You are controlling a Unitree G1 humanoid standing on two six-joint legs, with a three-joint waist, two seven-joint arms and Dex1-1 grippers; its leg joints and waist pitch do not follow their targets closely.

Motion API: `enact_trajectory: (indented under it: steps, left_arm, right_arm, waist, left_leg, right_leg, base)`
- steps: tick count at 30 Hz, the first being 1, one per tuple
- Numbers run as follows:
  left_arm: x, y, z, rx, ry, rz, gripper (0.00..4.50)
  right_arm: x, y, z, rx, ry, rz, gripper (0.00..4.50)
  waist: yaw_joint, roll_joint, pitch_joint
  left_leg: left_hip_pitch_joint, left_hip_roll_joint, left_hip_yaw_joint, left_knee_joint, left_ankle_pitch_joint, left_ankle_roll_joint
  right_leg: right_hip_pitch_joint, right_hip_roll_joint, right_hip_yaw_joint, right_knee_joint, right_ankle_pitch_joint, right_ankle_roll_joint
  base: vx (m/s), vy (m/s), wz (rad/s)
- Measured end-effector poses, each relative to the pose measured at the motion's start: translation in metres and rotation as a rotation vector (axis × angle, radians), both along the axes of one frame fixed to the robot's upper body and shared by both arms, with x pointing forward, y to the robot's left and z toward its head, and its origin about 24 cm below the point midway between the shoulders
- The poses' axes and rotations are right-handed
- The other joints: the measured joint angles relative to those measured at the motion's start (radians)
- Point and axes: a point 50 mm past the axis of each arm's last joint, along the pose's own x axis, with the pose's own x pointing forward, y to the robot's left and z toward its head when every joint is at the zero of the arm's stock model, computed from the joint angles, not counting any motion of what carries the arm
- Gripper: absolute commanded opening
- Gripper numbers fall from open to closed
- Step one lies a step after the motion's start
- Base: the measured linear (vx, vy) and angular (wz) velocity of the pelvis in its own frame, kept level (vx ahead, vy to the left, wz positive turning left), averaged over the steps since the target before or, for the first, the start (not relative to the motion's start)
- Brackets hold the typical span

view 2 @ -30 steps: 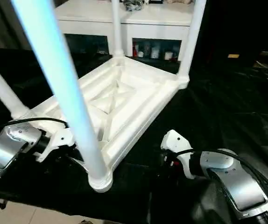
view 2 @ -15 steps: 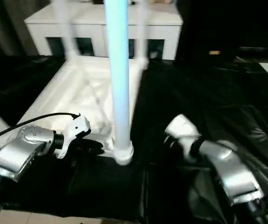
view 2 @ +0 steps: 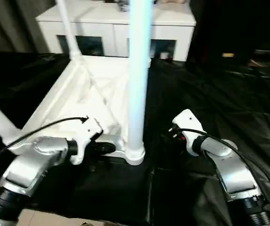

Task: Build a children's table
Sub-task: Rotate table base

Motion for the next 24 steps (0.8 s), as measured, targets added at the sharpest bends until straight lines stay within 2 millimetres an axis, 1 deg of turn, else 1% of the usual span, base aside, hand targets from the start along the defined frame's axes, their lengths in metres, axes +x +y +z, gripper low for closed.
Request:
enact_trajectory:
  steps: [4, 5, 8, 13, 14, 15, 16, 17, 19, 20, 22, 24]
  left_arm:
    - [-0.003, -0.005, 0.003, -0.027, -0.073, -0.116, 0.03]
    - [-0.005, -0.008, 0.006, -0.056, -0.080, -0.162, 0.34]
    - [-0.006, -0.009, 0.012, -0.087, -0.084, -0.235, 0.48]
    - [0.002, -0.002, 0.024, -0.095, -0.128, -0.324, 0.88]
    - [0.006, 0.002, 0.025, -0.088, -0.133, -0.335, 0.88]
    - [0.008, 0.006, 0.026, -0.083, -0.138, -0.337, 1.06]
    - [0.010, 0.009, 0.027, -0.070, -0.138, -0.345, 1.06]
    - [0.015, 0.015, 0.028, -0.050, -0.141, -0.354, 1.24]
    - [0.020, 0.025, 0.028, -0.016, -0.145, -0.350, 1.29]
    - [0.022, 0.029, 0.027, -0.006, -0.146, -0.349, 1.45]
    - [0.022, 0.031, 0.023, -0.005, -0.127, -0.357, 1.45]
    - [0.021, 0.037, 0.015, -0.009, -0.087, -0.373, 1.45]
  right_arm:
    - [-0.001, 0.002, 0.001, 0.012, -0.010, 0.031, 3.96]
    - [-0.001, 0.003, 0.002, 0.014, -0.014, 0.038, 3.96]
    - [-0.001, 0.003, 0.002, 0.019, -0.016, 0.048, 3.96]
    - [-0.008, 0.003, -0.001, 0.034, 0.011, 0.079, 3.96]
    - [-0.010, 0.004, -0.002, 0.038, 0.020, 0.094, 3.96]
    - [-0.011, 0.005, -0.002, 0.042, 0.019, 0.105, 3.96]
    - [-0.012, 0.006, 0.000, 0.043, 0.016, 0.118, 3.96]
    - [-0.013, 0.006, 0.001, 0.042, 0.014, 0.136, 3.96]
    - [-0.015, 0.006, 0.003, 0.042, 0.015, 0.157, 3.96]
    - [-0.016, 0.007, 0.003, 0.045, 0.016, 0.166, 3.96]
    - [-0.018, 0.008, 0.002, 0.050, 0.023, 0.174, 3.96]
    - [-0.021, 0.008, -0.001, 0.049, 0.037, 0.184, 3.96]
  waist:
    - [-0.004, 0.000, 0.003]
    - [-0.004, 0.001, 0.003]
    - [-0.006, 0.002, 0.004]
    - [-0.006, 0.006, 0.003]
    - [-0.005, 0.006, 0.003]
    - [-0.005, 0.007, 0.004]
    - [-0.005, 0.008, 0.004]
    - [-0.005, 0.008, 0.004]
    - [-0.005, 0.009, 0.003]
    - [-0.005, 0.009, 0.003]
    - [-0.004, 0.010, 0.003]
    - [-0.003, 0.010, 0.003]
  left_leg:
    - [-0.003, 0.000, 0.000, 0.000, 0.000, 0.000]
    - [-0.004, 0.000, 0.000, 0.000, 0.000, 0.000]
    - [-0.005, 0.000, 0.000, -0.001, 0.000, 0.000]
    - [-0.005, 0.000, 0.000, -0.002, 0.000, 0.000]
    - [-0.006, 0.001, 0.000, -0.003, 0.000, 0.000]
    - [-0.006, 0.001, 0.000, -0.003, 0.000, 0.000]
    - [-0.006, 0.001, 0.000, -0.003, 0.000, 0.000]
    - [-0.007, 0.001, 0.000, -0.003, 0.000, 0.000]
    - [-0.007, 0.001, 0.000, -0.004, 0.000, 0.000]
    - [-0.008, 0.001, 0.000, -0.004, 0.000, 0.000]
    - [-0.008, 0.001, 0.000, -0.004, 0.000, 0.000]
    - [-0.007, 0.001, 0.000, -0.004, 0.000, 0.000]
  right_leg:
    - [-0.003, 0.000, 0.000, -0.002, 0.000, 0.000]
    - [-0.004, 0.000, 0.000, -0.002, 0.000, 0.000]
    - [-0.005, 0.000, 0.000, -0.002, 0.000, 0.000]
    - [-0.005, 0.000, -0.001, -0.002, 0.003, -0.005]
    - [-0.005, 0.000, -0.001, -0.002, 0.004, -0.006]
    - [-0.005, 0.000, -0.001, -0.002, 0.004, -0.006]
    - [-0.005, 0.000, -0.001, -0.002, 0.003, -0.005]
    - [-0.006, 0.000, -0.001, -0.002, 0.003, -0.005]
    - [-0.006, 0.000, -0.002, -0.002, 0.003, -0.005]
    - [-0.006, 0.000, -0.002, -0.002, 0.003, -0.005]
    - [-0.006, 0.000, -0.002, -0.002, 0.003, -0.006]
    - [-0.006, 0.000, -0.002, -0.002, 0.004, -0.006]
  base:
    - [0.000, 0.000, 0.00]
    - [0.000, 0.000, 0.00]
    - [0.000, 0.000, 0.00]
    - [0.000, 0.000, 0.00]
    - [0.000, 0.000, 0.00]
    - [0.000, 0.000, 0.00]
    - [0.000, 0.000, 0.00]
    - [0.000, 0.000, 0.00]
    - [0.000, 0.000, 0.00]
    - [0.000, 0.000, 0.00]
    - [0.000, 0.000, 0.00]
    - [0.000, 0.000, 0.00]
